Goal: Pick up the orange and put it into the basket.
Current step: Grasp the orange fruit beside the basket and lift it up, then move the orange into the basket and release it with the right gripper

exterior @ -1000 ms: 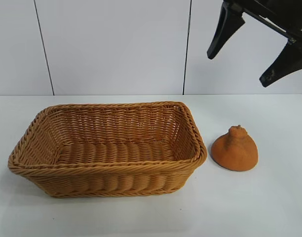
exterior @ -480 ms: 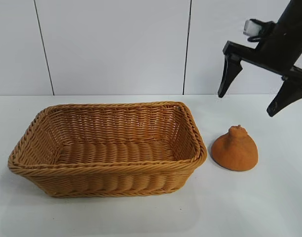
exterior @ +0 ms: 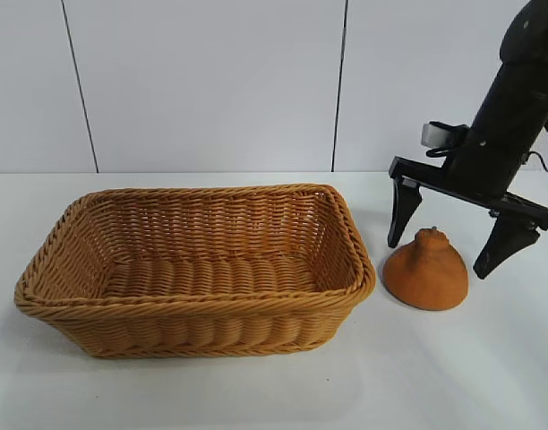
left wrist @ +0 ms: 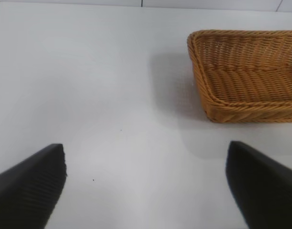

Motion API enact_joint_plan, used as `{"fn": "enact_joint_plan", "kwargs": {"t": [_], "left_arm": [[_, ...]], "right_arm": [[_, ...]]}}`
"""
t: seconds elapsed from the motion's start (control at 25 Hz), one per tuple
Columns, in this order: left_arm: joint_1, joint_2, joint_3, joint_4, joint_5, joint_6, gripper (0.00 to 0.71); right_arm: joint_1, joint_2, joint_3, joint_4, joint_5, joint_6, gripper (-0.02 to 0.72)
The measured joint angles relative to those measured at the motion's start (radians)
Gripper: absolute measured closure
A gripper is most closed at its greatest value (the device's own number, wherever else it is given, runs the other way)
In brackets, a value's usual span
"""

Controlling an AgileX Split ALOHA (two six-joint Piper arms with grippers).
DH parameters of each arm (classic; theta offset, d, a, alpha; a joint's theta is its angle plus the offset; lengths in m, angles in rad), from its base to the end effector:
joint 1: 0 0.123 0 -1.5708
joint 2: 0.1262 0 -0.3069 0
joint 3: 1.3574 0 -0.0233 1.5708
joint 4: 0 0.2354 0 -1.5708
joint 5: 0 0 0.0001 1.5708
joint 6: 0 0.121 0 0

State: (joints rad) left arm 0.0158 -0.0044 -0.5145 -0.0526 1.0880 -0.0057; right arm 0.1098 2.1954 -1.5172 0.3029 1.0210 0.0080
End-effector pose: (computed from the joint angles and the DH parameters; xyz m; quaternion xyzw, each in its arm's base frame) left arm -0.0172 -0.0059 0.2575 -0.0076 0.8551 -0.0236 0.5179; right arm 0.4095 0.0761 0.1186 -0.0311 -0.9912 -0.1256 0.0278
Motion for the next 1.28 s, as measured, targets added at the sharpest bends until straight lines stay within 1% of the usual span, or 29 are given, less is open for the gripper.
{"fn": "enact_joint_plan", "kwargs": {"t": [0.04, 0.08, 0.12, 0.24, 0.36, 0.4, 0.44, 0.6, 0.84, 1.04, 1.12, 1.28], "left_arm": [[0.000, 0.000, 0.000, 0.000, 0.000, 0.000, 0.065], [0.000, 0.000, 0.000, 0.000, 0.000, 0.000, 0.065], [0.000, 0.000, 0.000, 0.000, 0.000, 0.000, 0.065], [0.000, 0.000, 0.000, 0.000, 0.000, 0.000, 0.065], [0.000, 0.000, 0.000, 0.000, 0.000, 0.000, 0.065], [0.000, 0.000, 0.000, 0.000, 0.000, 0.000, 0.065], [0.000, 0.000, 0.000, 0.000, 0.000, 0.000, 0.065], [0.000, 0.000, 0.000, 0.000, 0.000, 0.000, 0.065], [0.000, 0.000, 0.000, 0.000, 0.000, 0.000, 0.065], [0.000, 0.000, 0.000, 0.000, 0.000, 0.000, 0.065], [0.000, 0.000, 0.000, 0.000, 0.000, 0.000, 0.065], [0.000, 0.000, 0.000, 0.000, 0.000, 0.000, 0.065]], "right_arm": [[0.000, 0.003, 0.000, -0.002, -0.001, 0.001, 0.018], [0.000, 0.005, 0.000, -0.004, -0.004, 0.002, 0.046], [0.000, 0.005, 0.000, -0.006, -0.004, 0.002, 0.094], [0.000, 0.005, 0.000, -0.006, -0.003, 0.002, 0.298], [0.000, 0.001, -0.003, -0.004, 0.020, 0.000, 0.556], [0.000, -0.004, -0.003, -0.004, 0.025, -0.001, 0.619], [0.000, -0.013, -0.003, -0.002, 0.027, -0.001, 0.665], [0.000, -0.081, -0.002, -0.004, 0.040, -0.001, 0.664], [-0.001, -0.262, -0.002, -0.006, 0.048, -0.001, 0.664], [0.011, -0.368, -0.002, 0.017, 0.053, -0.001, 0.664], [0.039, -0.389, -0.002, 0.014, 0.053, -0.001, 0.664], [0.149, -0.400, -0.020, 0.016, 0.058, -0.001, 0.664]]}}
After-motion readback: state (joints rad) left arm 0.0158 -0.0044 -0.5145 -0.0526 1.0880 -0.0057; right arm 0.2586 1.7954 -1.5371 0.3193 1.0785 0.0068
